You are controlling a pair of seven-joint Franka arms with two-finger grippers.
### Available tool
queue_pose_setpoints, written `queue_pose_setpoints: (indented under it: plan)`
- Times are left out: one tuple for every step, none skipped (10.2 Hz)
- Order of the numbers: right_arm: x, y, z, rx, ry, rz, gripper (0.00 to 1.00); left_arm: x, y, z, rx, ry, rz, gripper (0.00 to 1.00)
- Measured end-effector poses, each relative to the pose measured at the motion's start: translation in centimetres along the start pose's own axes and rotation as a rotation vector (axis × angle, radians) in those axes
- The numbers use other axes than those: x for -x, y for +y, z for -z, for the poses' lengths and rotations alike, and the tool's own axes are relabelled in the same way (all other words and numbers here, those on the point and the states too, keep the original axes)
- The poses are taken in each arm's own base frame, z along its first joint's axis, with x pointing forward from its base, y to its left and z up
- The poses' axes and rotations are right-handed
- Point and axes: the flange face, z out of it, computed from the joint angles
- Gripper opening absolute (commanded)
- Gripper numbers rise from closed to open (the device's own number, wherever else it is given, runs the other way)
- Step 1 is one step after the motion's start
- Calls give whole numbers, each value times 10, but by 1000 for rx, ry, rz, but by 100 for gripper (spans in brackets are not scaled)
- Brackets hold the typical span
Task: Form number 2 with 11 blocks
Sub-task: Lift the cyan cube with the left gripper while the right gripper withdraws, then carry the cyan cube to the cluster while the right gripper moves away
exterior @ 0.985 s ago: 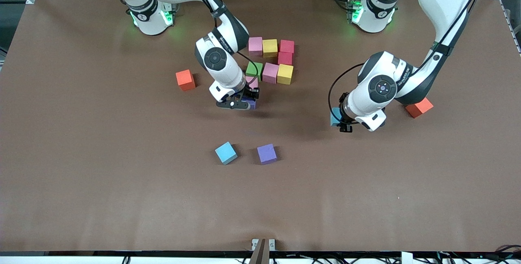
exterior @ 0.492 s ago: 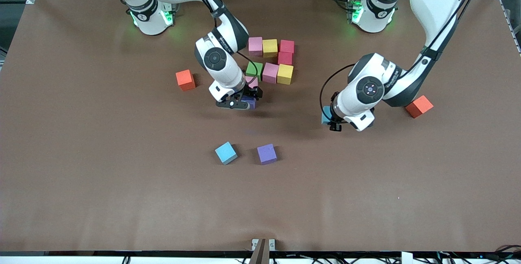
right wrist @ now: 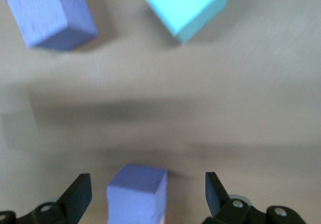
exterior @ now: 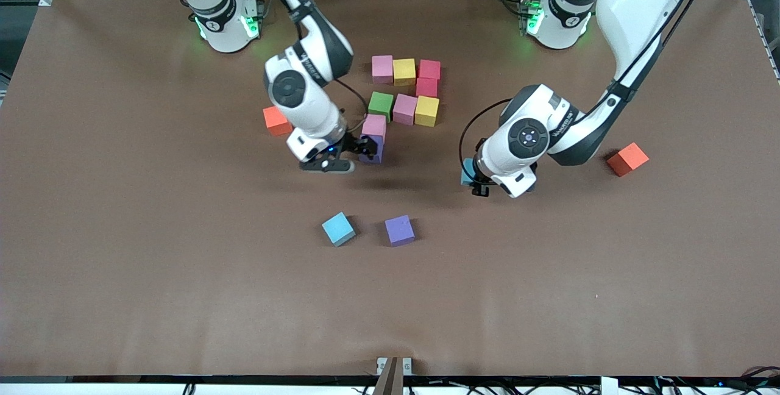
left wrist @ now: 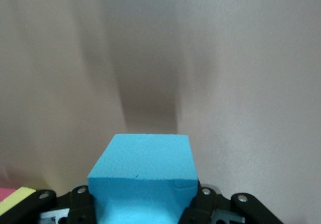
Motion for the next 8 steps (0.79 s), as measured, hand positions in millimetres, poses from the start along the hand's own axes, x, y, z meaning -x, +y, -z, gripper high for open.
queue_pose_setpoints:
  plan:
    - [-22,20,13,-8,24,38,99,15,-2,-5,-5,-5,1,0]
    - [-44,40,23,-12,47,72,99,33,-4,-10,-11,-13,-2,0]
    - [-62,58,29,-12,64,102,99,53,-7,-17,-17,-20,-7,0]
    - [-80,72,29,-10,75,131,100,75,-12,-24,-21,-22,-10,0]
    - [-95,81,26,-5,86,159,100,93,-17,-32,-23,-14,-13,0]
    - [-110,91,22,2,95,182,100,108,-22,-41,-24,-1,-14,0]
    - [-124,102,19,-3,97,196,100,120,-26,-50,-24,11,-10,0]
    - [-139,114,18,-14,89,208,100,130,-28,-57,-25,17,-5,0]
